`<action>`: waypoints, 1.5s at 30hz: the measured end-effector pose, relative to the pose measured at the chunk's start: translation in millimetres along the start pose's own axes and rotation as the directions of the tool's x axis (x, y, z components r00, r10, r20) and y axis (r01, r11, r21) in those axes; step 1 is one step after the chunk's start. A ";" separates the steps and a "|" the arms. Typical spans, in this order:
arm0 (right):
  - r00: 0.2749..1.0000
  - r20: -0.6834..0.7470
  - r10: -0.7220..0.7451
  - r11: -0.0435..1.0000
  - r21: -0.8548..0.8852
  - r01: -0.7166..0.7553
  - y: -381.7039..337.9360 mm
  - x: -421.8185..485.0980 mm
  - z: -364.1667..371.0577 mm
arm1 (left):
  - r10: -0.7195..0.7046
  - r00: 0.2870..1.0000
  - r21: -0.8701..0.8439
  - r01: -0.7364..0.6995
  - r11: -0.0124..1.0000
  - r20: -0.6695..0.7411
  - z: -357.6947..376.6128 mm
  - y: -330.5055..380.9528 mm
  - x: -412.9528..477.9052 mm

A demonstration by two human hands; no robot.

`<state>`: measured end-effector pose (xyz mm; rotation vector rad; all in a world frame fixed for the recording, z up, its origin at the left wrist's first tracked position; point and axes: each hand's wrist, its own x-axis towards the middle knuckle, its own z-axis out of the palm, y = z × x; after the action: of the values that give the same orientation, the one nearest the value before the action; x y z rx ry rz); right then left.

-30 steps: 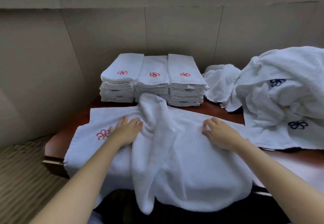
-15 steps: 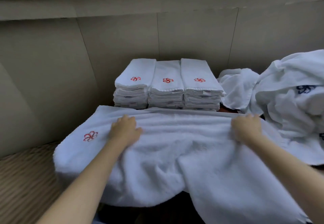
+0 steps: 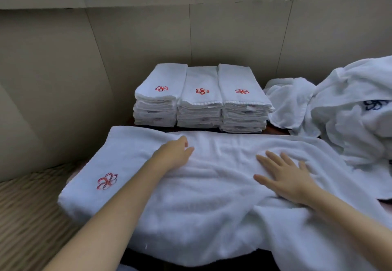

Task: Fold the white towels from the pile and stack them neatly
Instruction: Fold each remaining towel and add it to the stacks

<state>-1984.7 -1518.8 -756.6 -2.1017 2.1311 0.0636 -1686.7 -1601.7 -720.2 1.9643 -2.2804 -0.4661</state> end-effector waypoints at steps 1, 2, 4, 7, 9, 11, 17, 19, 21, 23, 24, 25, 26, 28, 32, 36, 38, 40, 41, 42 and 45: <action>1.000 -0.008 -0.003 1.000 0.008 0.003 4.8 -1.2 -4.0 | -0.027 0.999 0.001 0.027 1.000 -0.027 -2.1 -6.2 2.7; 1.000 -0.030 -0.005 1.000 0.028 0.006 7.8 1.1 -8.7 | -0.062 0.996 0.015 0.063 0.998 -0.062 -4.0 -13.4 6.2; 0.996 -0.083 0.022 0.990 0.141 -0.010 9.2 14.8 -23.6 | -0.137 0.983 0.034 0.143 0.989 -0.124 -9.1 -25.7 15.6; 0.977 -0.186 0.108 0.977 0.202 -0.070 19.6 47.4 -44.8 | -0.237 0.959 0.051 0.248 0.967 -0.158 -23.1 -40.5 34.8; 0.972 -0.175 0.157 0.984 0.112 -0.138 35.6 63.8 -54.2 | -0.283 0.954 0.073 0.290 0.954 -0.100 -34.8 -52.0 47.6; 0.979 -0.090 0.182 0.983 0.030 -0.180 50.5 73.5 -59.7 | -0.298 0.954 0.053 0.296 0.954 0.033 -48.1 -62.9 58.3; 0.961 0.049 0.271 0.962 -0.058 -0.268 72.9 78.8 -75.1 | -0.326 0.899 0.099 0.311 0.945 0.292 -79.2 -78.0 63.2; 0.948 0.009 0.319 0.947 -0.042 -0.319 81.3 76.0 -85.3 | -0.273 0.945 0.051 0.269 0.962 0.178 -86.1 -81.1 61.2; 0.916 -0.133 0.379 0.923 0.133 -0.362 89.9 73.4 -103.1 | -0.230 0.968 -0.007 0.231 0.973 -0.099 -96.1 -81.1 61.4; 0.809 -0.375 0.452 0.882 0.321 -0.344 93.7 68.2 -128.8 | -0.207 0.873 -0.094 0.184 0.978 -0.441 -106.2 -73.3 61.3; 0.729 -0.489 0.479 0.867 0.392 -0.306 93.8 63.9 -142.8 | -0.193 0.794 -0.139 0.137 0.981 -0.576 -111.3 -67.2 61.1; 0.652 -0.580 0.488 0.861 0.444 -0.250 93.0 58.5 -155.6 | -0.171 0.725 -0.166 0.079 0.983 -0.667 -115.6 -60.9 61.0; 0.596 -0.644 0.480 0.864 0.466 -0.192 91.3 51.7 -165.7 | -0.160 0.682 -0.183 0.039 0.982 -0.714 -118.2 -55.5 59.8; 0.573 -0.701 0.424 0.893 0.429 -0.137 88.5 37.0 -171.7 | -0.185 0.683 -0.218 0.038 0.975 -0.707 -114.7 -50.8 54.1; 0.768 -0.554 0.320 0.941 0.280 -0.190 82.8 8.0 -122.0 | -0.339 0.749 -0.308 0.188 0.933 -0.569 -62.3 -62.0 25.6; 0.914 -0.309 0.265 0.964 0.073 -0.254 78.2 -20.5 -46.3 | -0.357 0.793 -0.341 0.201 0.918 -0.494 -0.9 -72.0 -10.1; 0.919 -0.276 0.282 0.959 0.058 -0.277 74.3 -27.4 -30.8 | -0.337 0.807 -0.356 0.170 0.919 -0.484 6.1 -74.2 -17.8; 0.906 -0.264 0.332 0.943 0.056 -0.329 62.5 -26.8 -32.7 | -0.315 0.841 -0.338 0.170 0.926 -0.440 5.0 -75.9 -21.7; 0.896 -0.266 0.355 0.933 0.042 -0.357 53.7 -24.5 -35.9 | -0.311 0.853 -0.322 0.180 0.929 -0.420 4.6 -76.3 -23.4; 0.887 -0.282 0.366 0.927 0.023 -0.375 42.9 -21.6 -40.0 | -0.310 0.857 -0.311 0.188 0.932 -0.412 4.8 -76.5 -25.1; 0.890 -0.359 0.279 0.946 -0.053 -0.318 9.7 -9.7 -45.2 | -0.312 0.839 -0.318 0.178 0.931 -0.445 6.6 -74.6 -30.0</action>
<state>-1997.7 -1515.0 -711.3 -1.9356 2.7078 -0.1748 -1612.7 -1580.4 -744.4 1.9653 -1.5781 -0.2343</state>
